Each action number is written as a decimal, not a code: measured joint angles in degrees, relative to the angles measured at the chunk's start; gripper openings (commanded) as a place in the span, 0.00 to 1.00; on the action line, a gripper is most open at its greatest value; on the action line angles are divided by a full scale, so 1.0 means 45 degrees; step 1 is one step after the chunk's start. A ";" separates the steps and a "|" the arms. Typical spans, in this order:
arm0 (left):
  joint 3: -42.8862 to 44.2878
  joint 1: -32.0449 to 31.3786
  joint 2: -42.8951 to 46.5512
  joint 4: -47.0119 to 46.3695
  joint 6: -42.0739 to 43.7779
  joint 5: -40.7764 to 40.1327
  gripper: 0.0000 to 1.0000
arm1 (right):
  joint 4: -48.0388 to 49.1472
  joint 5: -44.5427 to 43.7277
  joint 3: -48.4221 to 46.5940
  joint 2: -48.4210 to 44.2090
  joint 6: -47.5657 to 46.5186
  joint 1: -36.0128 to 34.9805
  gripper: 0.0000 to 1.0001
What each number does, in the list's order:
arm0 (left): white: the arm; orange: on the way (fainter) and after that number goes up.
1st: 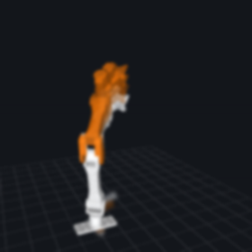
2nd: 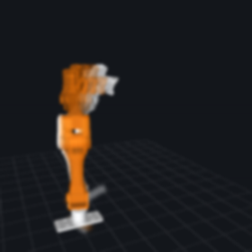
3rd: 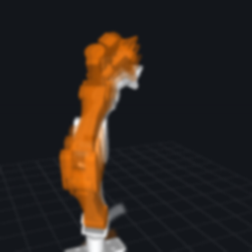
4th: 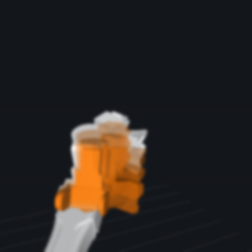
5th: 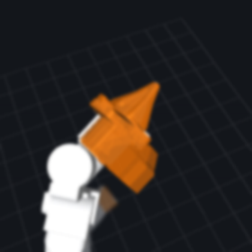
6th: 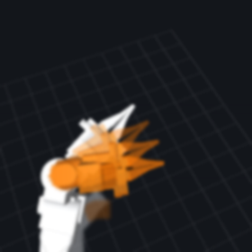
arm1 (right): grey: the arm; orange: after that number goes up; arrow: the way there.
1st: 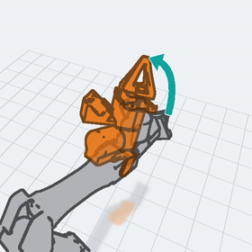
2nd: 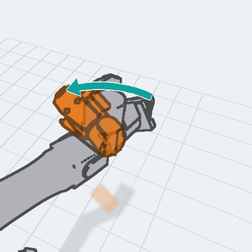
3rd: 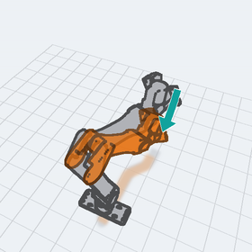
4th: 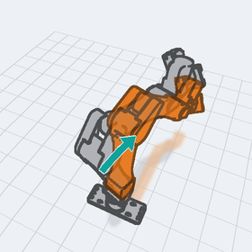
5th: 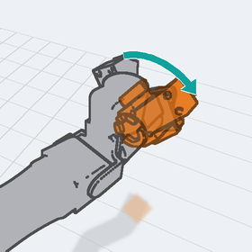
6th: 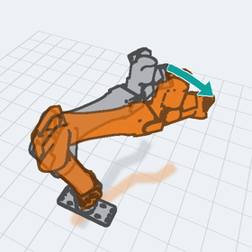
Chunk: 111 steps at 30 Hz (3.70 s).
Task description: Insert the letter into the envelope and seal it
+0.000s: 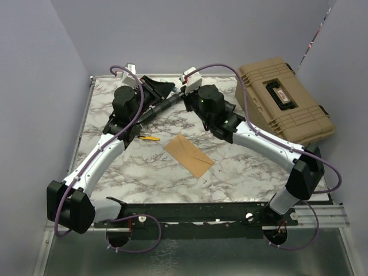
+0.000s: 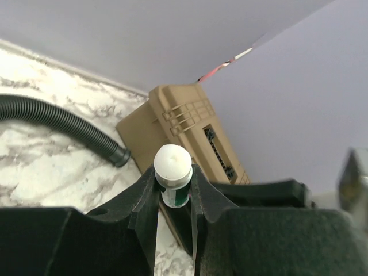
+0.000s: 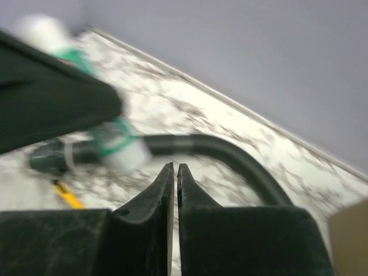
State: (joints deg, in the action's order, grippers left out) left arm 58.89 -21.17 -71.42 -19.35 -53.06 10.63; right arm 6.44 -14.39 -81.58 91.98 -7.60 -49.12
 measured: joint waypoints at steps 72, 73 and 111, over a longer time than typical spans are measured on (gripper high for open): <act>-0.0782 -0.0155 0.0267 -0.2336 0.1122 0.2157 0.00 | -0.0923 0.0287 0.0049 -0.0957 0.4284 -0.0680 0.45; -0.0801 -0.0180 0.0267 -0.2171 0.1078 0.1972 0.00 | -0.0947 0.0364 0.0053 -0.0952 0.4172 -0.0675 0.55; 0.0554 -0.0573 0.0675 0.0636 0.6246 0.7232 0.00 | -0.4556 0.8631 -0.1787 -0.1749 1.0127 0.2671 0.37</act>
State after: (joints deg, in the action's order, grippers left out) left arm 61.39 -23.75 -68.38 -16.49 -24.95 43.18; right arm -14.06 24.45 -89.62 84.12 37.98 -37.10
